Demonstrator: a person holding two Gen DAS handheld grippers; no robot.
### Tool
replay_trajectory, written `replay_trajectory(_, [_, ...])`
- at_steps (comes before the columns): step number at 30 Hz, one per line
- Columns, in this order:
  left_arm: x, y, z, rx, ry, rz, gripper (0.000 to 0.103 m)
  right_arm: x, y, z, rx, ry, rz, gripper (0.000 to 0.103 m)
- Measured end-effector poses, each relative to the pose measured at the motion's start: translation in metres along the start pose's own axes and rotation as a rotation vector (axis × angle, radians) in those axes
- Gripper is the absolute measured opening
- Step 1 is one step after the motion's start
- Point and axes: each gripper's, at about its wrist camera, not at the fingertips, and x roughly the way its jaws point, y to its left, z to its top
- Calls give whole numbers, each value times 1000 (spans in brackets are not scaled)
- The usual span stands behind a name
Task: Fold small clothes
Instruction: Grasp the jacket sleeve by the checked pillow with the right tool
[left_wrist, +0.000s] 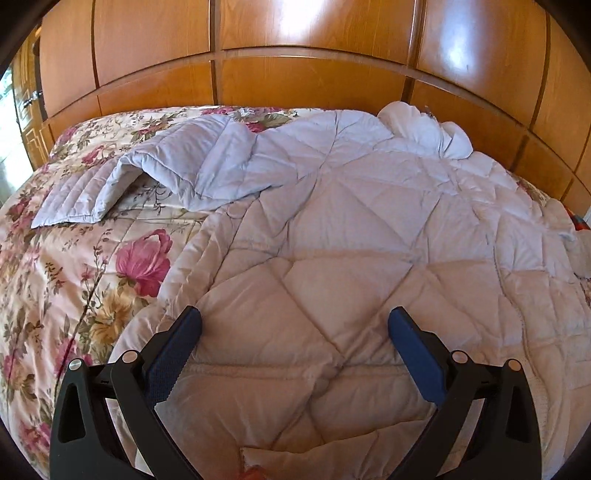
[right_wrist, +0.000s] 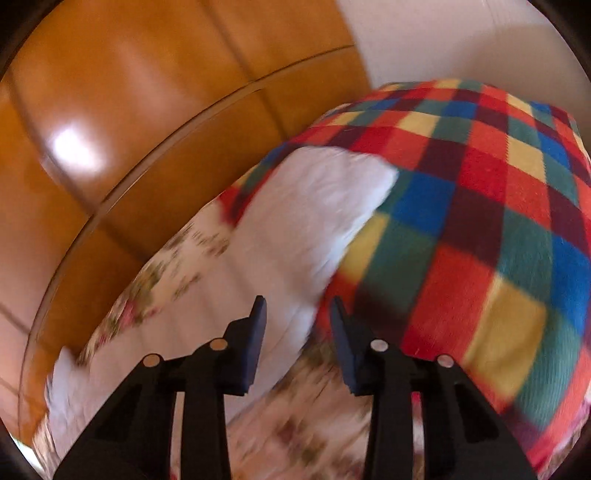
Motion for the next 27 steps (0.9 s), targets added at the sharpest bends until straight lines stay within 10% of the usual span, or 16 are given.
replay_trajectory(17, [4, 10, -3, -56, 76, -96, 100, 40, -13, 40, 104, -16, 61, 4])
replay_trajectory(27, [-22, 25, 8, -158, -8, -123, 100, -29, 48, 26, -61, -95, 181, 3])
